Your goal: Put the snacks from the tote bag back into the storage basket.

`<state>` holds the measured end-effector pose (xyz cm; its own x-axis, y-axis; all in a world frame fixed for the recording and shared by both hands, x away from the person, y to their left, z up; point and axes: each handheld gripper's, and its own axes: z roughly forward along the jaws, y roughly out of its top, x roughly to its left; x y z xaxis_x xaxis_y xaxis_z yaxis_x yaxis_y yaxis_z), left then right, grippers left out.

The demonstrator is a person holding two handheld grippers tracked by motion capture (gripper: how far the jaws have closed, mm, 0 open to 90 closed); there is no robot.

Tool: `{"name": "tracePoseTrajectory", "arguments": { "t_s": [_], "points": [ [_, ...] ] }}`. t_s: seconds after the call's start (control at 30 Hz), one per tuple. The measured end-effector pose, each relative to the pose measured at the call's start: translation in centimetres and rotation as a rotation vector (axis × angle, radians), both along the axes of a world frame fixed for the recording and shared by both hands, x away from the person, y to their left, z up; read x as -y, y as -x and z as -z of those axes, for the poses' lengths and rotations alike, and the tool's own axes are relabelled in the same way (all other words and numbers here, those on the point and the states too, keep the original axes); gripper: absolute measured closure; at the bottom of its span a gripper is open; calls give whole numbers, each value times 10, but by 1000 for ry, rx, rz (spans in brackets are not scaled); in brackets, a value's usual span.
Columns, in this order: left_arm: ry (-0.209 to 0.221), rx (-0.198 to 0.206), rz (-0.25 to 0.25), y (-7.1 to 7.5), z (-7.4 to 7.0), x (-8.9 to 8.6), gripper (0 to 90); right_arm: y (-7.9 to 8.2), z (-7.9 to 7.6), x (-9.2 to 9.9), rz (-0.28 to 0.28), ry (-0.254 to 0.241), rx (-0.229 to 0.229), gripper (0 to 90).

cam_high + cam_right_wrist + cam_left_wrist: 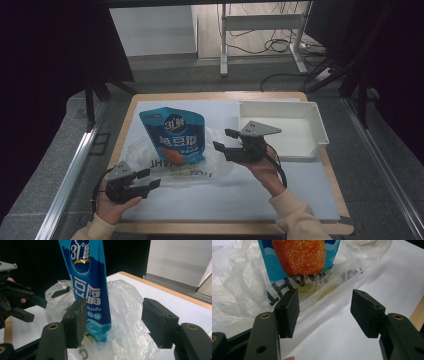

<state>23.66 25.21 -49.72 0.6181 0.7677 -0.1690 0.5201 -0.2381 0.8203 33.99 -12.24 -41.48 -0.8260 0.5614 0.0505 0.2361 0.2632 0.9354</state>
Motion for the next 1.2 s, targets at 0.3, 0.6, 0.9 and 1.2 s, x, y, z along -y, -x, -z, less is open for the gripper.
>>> {"name": "tracePoseTrajectory", "arguments": {
  "t_s": [0.3,0.6,0.9,1.2],
  "points": [
    [-3,0,4,-2,0,2,401,-11,-15,-7,1,-10,11,371],
    [-6,1,9,-5,1,3,394,-26,-30,-24,-28,-15,-2,411],
    [-7,-3,7,-7,2,3,390,-37,-28,-49,-86,-16,-27,477],
    [-9,-7,13,-9,3,6,386,-46,-28,-71,-140,6,-38,607]
  ]
}}
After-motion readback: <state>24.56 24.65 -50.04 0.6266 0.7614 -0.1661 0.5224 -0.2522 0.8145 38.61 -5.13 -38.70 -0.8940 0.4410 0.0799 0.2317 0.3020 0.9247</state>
